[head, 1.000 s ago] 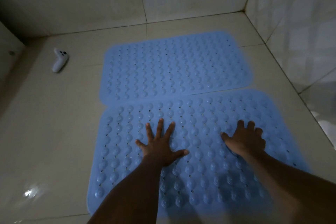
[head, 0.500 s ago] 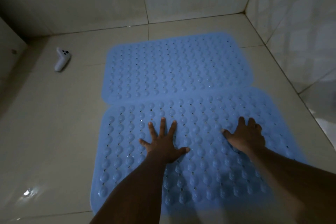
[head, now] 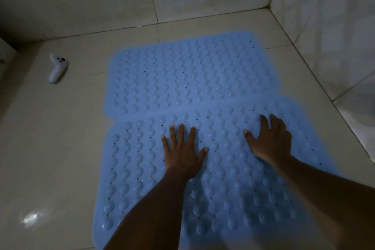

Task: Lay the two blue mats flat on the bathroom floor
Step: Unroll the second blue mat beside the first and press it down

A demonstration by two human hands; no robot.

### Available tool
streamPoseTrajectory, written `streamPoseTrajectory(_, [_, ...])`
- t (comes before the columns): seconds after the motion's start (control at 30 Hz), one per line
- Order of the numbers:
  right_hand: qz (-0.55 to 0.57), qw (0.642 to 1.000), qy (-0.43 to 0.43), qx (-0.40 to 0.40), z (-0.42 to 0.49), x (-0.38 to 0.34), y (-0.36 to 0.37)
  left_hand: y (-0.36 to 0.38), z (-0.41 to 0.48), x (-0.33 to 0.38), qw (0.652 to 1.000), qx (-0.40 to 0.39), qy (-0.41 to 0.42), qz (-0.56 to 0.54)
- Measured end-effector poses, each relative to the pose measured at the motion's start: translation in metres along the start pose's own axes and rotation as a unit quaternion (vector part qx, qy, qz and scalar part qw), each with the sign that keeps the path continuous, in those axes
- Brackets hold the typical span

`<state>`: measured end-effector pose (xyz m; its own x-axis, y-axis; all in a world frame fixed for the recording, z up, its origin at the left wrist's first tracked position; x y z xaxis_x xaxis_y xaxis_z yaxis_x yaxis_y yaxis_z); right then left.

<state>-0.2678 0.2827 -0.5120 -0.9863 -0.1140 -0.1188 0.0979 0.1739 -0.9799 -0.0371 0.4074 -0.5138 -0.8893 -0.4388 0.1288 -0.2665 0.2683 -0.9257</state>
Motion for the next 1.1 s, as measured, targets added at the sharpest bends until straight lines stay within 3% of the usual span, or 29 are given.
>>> streamPoseTrajectory(0.37, [0.023, 0.996, -0.042, 0.079, 0.094, 0.002, 0.006, -0.014, 0.107, 0.095, 0.992, 0.039, 0.116, -0.019])
streamPoseTrajectory(0.53, [-0.007, 0.993, -0.028, 0.112, 0.092, -0.001, 0.025, 0.011, 0.126, 0.099, 0.989, 0.096, 0.110, -0.021])
streamPoseTrajectory(0.8, [-0.025, 0.997, -0.017, 0.073, 0.093, -0.002, 0.024, 0.013, 0.125, 0.097, 0.990, 0.084, 0.111, 0.020])
streamPoseTrajectory(1.1, [-0.029, 0.996, -0.014, 0.082, 0.091, -0.002, 0.023, 0.015, 0.125, 0.097, 0.990, 0.086, 0.107, 0.018])
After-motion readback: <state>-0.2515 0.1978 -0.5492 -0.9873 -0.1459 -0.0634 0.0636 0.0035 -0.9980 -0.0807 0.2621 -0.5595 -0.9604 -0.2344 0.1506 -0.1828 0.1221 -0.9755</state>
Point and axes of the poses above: each hand's wrist, its own z-axis towards the middle knuckle, its own y-axis out of the palm, x = y × z, the point moved 3 cm from there along z, towards the middle knuckle, and after that the axes turned 4 degrees about -y, right-handed, at the moved point
